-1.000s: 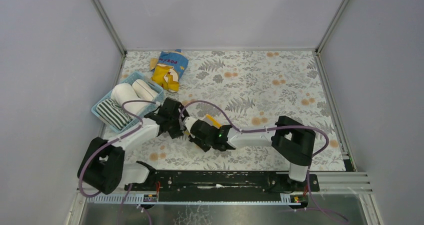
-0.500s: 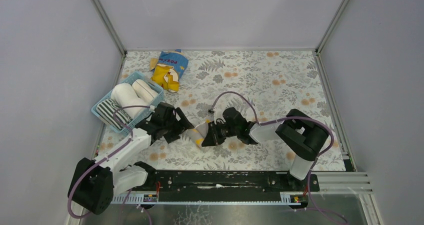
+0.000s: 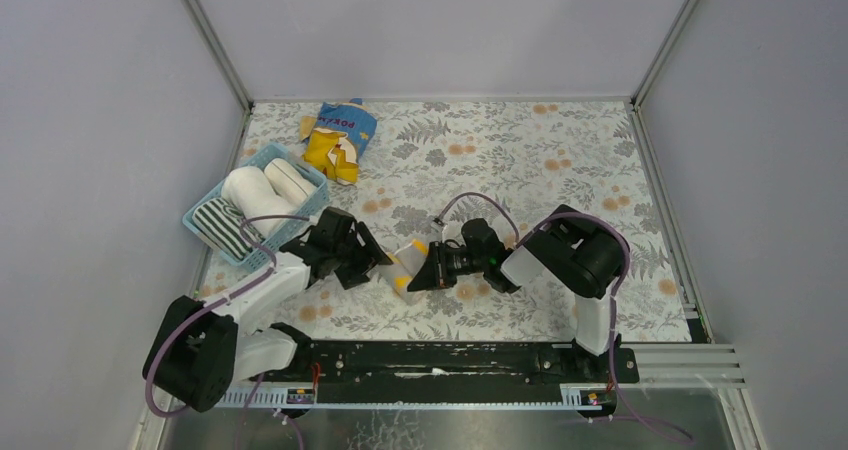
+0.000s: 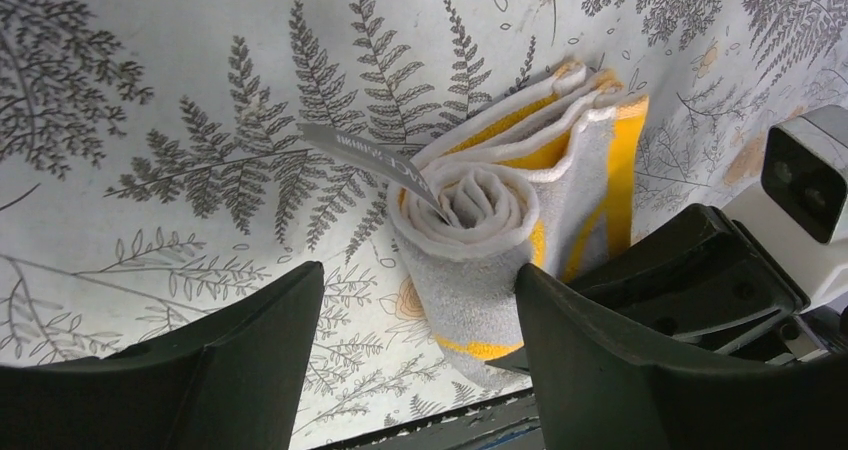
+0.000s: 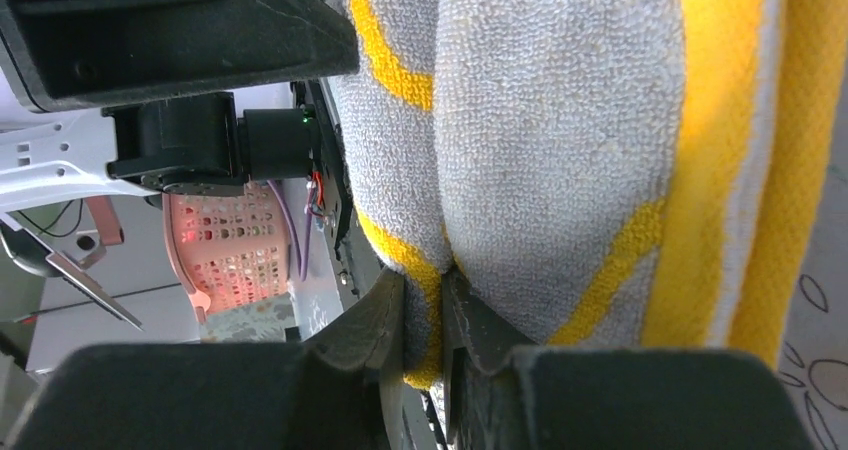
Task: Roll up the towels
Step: Roll the towel at the center of the board.
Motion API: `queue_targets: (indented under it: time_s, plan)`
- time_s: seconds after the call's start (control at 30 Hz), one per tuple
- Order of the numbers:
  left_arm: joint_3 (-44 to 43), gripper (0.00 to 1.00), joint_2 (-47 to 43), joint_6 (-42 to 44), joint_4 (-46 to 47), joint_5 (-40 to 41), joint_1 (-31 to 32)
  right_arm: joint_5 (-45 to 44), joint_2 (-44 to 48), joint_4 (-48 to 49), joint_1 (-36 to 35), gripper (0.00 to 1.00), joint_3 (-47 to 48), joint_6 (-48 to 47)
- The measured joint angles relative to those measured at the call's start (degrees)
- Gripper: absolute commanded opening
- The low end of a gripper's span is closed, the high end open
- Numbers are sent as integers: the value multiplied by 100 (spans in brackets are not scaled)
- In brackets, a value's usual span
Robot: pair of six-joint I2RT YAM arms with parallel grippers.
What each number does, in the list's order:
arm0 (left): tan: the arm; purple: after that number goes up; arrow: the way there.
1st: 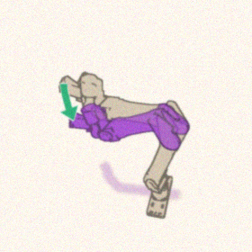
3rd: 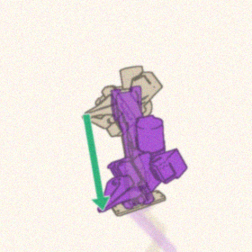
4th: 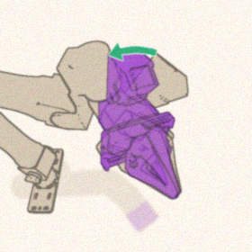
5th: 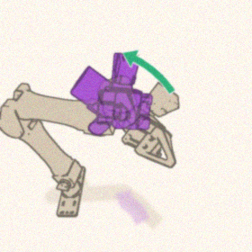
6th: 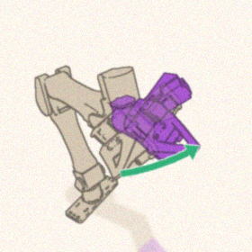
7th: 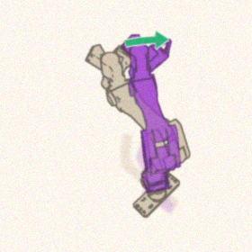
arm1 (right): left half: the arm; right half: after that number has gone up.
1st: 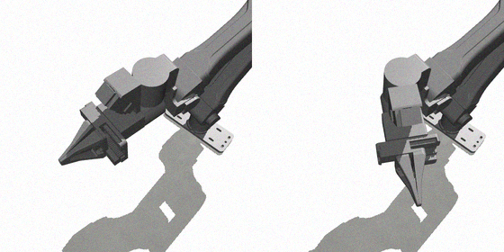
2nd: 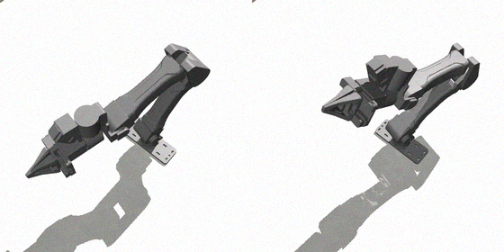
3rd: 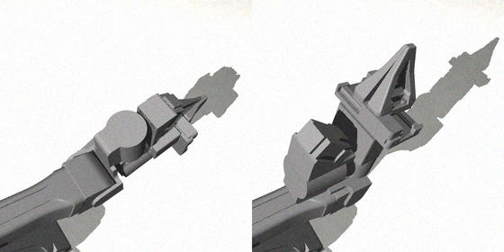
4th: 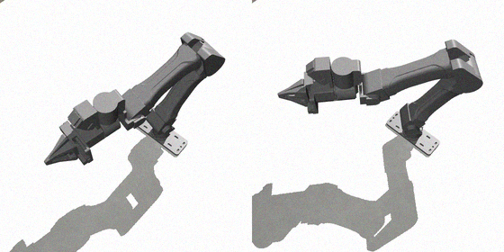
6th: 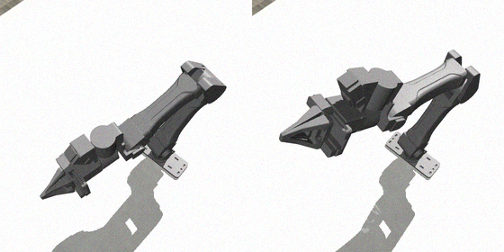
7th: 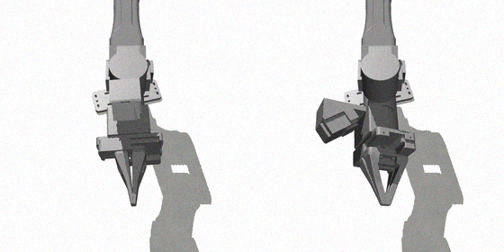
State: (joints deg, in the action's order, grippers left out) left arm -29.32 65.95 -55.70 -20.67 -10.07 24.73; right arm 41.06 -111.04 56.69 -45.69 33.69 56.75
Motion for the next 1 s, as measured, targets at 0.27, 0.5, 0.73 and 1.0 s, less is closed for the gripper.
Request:
queue_targets:
  time_s: [0.27, 0.5, 0.73, 1.0]
  plan:
    - [-20, 57, 649, -35, 481, 7, 151, 57, -52, -243, 24, 33, 127, 61]
    - [-66, 55, 911, -50, 828, 33, 210, -415, 719, -2229, -26, 55, 529, -892]
    - [-81, 54, 1005, -61, 981, 50, 238, -2306, 1534, -5010, -791, 66, 1731, -2387]
    - [-109, 54, 1021, -59, 988, 138, 302, -4852, 1792, -6749, -2192, 67, 2763, -3606]
